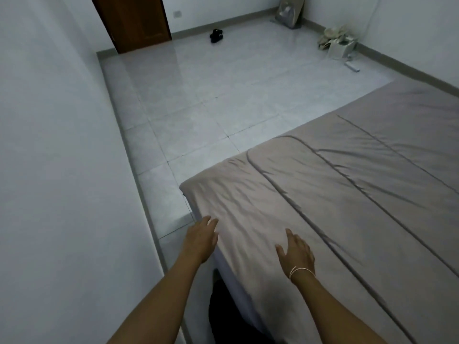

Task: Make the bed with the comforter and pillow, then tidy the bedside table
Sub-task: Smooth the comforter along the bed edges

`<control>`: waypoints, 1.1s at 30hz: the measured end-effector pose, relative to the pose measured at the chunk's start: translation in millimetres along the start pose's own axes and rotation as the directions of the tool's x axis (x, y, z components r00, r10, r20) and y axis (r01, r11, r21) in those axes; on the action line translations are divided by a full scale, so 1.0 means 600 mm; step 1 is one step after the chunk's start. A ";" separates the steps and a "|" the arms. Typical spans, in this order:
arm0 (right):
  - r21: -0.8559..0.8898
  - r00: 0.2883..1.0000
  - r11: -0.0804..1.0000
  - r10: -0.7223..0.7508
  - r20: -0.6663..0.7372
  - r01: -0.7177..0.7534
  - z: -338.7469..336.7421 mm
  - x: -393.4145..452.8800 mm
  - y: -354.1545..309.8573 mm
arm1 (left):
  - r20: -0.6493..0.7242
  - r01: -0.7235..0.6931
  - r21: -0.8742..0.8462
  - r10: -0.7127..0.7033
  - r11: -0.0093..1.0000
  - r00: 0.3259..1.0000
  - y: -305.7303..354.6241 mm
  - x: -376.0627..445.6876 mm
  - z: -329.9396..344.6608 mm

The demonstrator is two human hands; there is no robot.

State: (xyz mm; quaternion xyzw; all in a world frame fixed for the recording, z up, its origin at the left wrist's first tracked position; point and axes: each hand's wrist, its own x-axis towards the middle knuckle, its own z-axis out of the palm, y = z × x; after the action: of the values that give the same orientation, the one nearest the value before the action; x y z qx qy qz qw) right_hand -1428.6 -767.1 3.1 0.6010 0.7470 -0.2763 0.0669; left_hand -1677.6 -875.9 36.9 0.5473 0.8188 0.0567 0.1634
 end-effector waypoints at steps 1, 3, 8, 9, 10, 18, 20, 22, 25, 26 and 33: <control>-0.003 1.000 1.000 0.003 0.012 -0.003 0.008 0.032 -0.023 | -0.004 -0.003 -0.006 0.003 1.000 1.000 -0.022 0.030 -0.001; -0.007 1.000 1.000 0.007 0.024 -0.007 0.022 0.088 -0.072 | 0.008 0.020 -0.026 -0.020 0.999 1.000 -0.062 0.084 -0.002; 0.018 0.995 1.000 0.012 0.095 -0.014 0.076 0.210 -0.208 | 0.120 0.048 -0.009 -0.047 0.999 0.992 -0.167 0.223 0.002; 0.012 0.994 1.000 0.011 0.106 -0.013 0.089 0.235 -0.231 | 0.117 0.053 -0.009 -0.052 0.999 0.992 -0.187 0.255 0.006; 0.010 0.994 1.000 0.012 0.105 -0.013 0.101 0.262 -0.253 | 0.111 0.058 -0.016 -0.056 0.998 0.992 -0.205 0.285 0.011; -0.029 0.990 0.990 -0.138 -0.014 0.138 0.219 0.435 -0.368 | 0.152 0.114 -0.002 -0.112 0.994 0.982 -0.354 0.477 0.122; -0.073 0.975 0.972 -0.219 0.033 0.221 0.262 0.458 -0.377 | 0.141 0.157 0.001 -0.156 0.988 0.978 -0.374 0.516 0.147; -0.177 0.964 0.948 -0.261 0.050 0.265 0.307 0.468 -0.377 | 0.148 0.207 0.003 -0.205 0.978 0.968 -0.394 0.547 0.172; -0.215 0.939 0.935 -0.315 -0.138 0.282 0.359 0.469 -0.368 | 0.239 0.346 -0.115 -0.312 0.931 0.920 -0.430 0.571 0.215; -0.230 0.903 0.923 -0.361 -0.233 0.309 0.374 0.472 -0.362 | 0.235 0.380 -0.207 -0.331 0.902 0.914 -0.435 0.574 0.226; -0.230 0.757 0.897 -0.442 -0.481 0.377 0.407 0.471 -0.373 | -0.073 0.262 -0.175 -0.278 0.949 0.958 -0.448 0.549 0.236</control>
State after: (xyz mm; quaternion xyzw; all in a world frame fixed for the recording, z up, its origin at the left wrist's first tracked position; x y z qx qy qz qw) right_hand -1770.4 -672.3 -249.2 0.4697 0.8648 -0.0657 -0.1648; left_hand -1981.5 -693.0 -237.1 0.4114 0.8856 0.1270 0.1741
